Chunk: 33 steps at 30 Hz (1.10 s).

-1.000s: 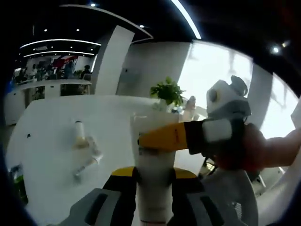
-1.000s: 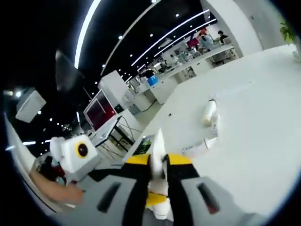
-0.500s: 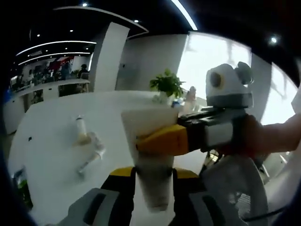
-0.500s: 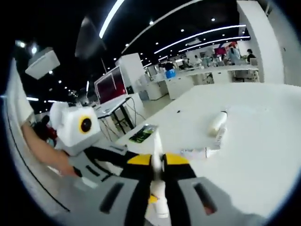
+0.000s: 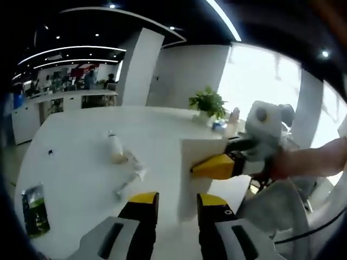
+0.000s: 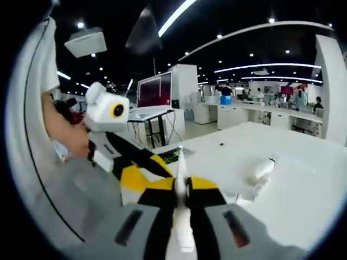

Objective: Arrange the skincare products in the storage area until every visible bottle or jar stands upright without overlapping.

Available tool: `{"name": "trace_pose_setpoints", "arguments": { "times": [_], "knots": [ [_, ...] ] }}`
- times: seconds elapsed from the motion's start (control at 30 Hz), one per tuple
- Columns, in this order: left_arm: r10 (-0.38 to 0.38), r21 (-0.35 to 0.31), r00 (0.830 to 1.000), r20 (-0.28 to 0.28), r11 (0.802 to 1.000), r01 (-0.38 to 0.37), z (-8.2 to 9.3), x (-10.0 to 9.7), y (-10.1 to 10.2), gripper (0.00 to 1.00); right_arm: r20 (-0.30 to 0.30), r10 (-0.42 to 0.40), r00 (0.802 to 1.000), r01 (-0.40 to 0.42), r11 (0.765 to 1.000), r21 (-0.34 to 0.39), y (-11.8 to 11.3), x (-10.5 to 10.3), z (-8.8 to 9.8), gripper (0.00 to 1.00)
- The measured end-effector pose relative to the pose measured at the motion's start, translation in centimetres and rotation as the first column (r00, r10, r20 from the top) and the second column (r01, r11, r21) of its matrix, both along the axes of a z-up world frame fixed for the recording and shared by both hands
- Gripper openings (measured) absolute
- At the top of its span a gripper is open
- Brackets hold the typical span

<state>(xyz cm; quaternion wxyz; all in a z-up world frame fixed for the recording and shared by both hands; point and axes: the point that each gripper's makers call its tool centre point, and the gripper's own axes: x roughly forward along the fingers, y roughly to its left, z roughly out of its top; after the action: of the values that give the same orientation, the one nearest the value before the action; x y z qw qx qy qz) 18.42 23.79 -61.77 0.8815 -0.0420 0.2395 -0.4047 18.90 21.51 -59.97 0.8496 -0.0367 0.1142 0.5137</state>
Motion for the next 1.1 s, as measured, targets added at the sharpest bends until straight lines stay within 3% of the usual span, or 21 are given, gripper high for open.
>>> {"name": "trace_pose_setpoints", "arguments": {
  "times": [0.17, 0.2, 0.27, 0.47, 0.9, 1.1],
  "knots": [
    [-0.019, 0.006, 1.0, 0.022, 1.0, 0.019, 0.5, 0.1, 0.3, 0.31, -0.013, 0.053, 0.999, -0.053, 0.998, 0.031, 0.3, -0.7, -0.9, 0.08],
    [-0.024, 0.004, 0.999, 0.024, 1.0, 0.024, 0.6, 0.1, 0.2, 0.31, 0.002, 0.073, 0.997, -0.073, 0.995, 0.075, 0.3, -0.9, -0.3, 0.09],
    [-0.034, 0.001, 0.999, 0.023, 0.999, 0.034, 0.7, 0.1, 0.2, 0.31, 0.022, 0.094, 0.995, -0.095, 0.992, 0.079, 0.1, -1.1, -0.3, 0.09],
    [-0.062, -0.025, 0.998, 0.026, 0.998, 0.062, 1.2, -0.2, -0.4, 0.31, 0.013, 0.098, 0.995, -0.099, 0.99, 0.102, -1.0, -1.0, -0.4, 0.1],
    [-0.141, -0.053, 0.988, 0.059, 0.988, 0.144, 3.3, -0.1, -2.2, 0.33, -0.044, 0.077, 0.996, -0.073, 0.994, 0.087, -1.6, -0.9, -0.8, 0.13],
    [-0.199, -0.028, 0.975, 0.094, 0.979, 0.203, 4.1, -0.1, -3.0, 0.34, -0.062, 0.069, 0.996, -0.065, 0.996, 0.062, -1.7, -1.4, -1.4, 0.25]
  ]
}}
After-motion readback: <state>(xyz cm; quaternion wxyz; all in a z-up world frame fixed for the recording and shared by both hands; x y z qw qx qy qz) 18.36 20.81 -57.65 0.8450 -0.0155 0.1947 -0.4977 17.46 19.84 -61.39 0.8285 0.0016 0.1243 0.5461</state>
